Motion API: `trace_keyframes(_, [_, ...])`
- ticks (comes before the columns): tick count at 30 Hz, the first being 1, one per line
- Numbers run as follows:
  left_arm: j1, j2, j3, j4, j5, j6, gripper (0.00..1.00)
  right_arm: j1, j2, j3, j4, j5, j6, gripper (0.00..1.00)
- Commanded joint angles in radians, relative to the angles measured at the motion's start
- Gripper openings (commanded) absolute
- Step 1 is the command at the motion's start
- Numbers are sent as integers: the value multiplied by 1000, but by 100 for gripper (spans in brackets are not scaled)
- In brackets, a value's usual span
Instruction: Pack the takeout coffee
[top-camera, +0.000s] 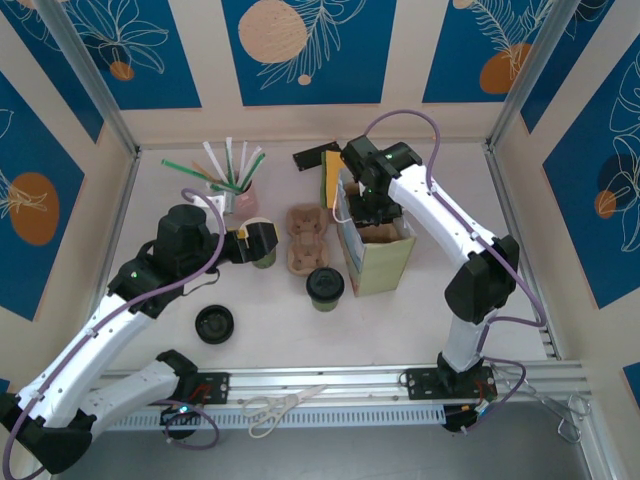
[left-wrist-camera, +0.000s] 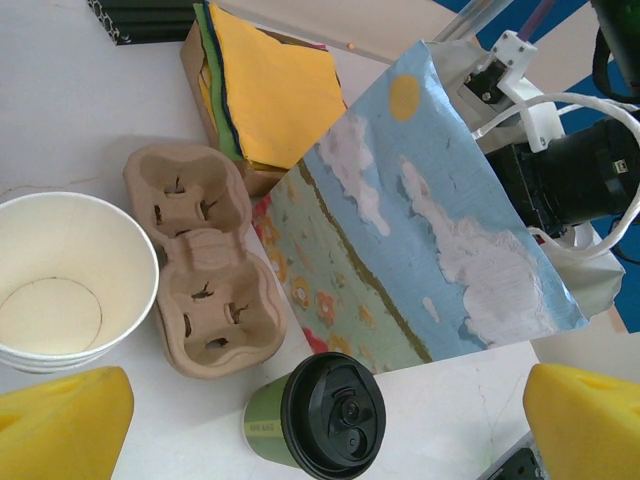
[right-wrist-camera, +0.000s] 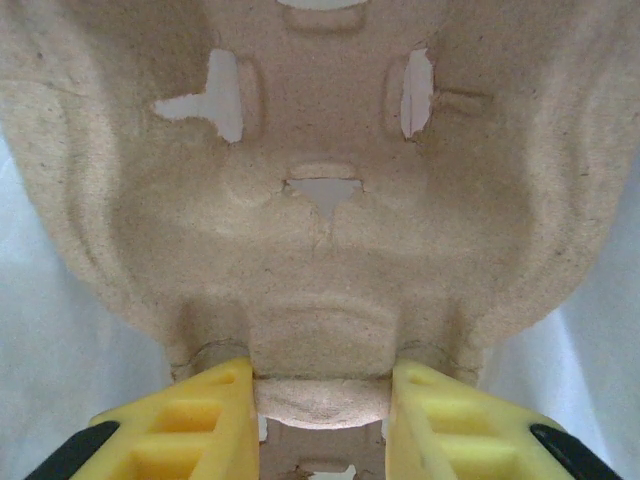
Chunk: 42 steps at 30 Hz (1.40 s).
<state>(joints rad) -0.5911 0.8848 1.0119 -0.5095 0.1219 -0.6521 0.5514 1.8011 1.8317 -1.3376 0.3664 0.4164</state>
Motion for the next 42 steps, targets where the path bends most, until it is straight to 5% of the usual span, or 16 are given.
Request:
trace_keyframes(1, [2, -17, -7, 15, -5, 3, 100, -9, 6, -21, 21, -45, -2, 31])
trace_keyframes(42, [3, -10, 10, -2, -10, 2, 100, -49, 58, -248, 187, -132, 13, 31])
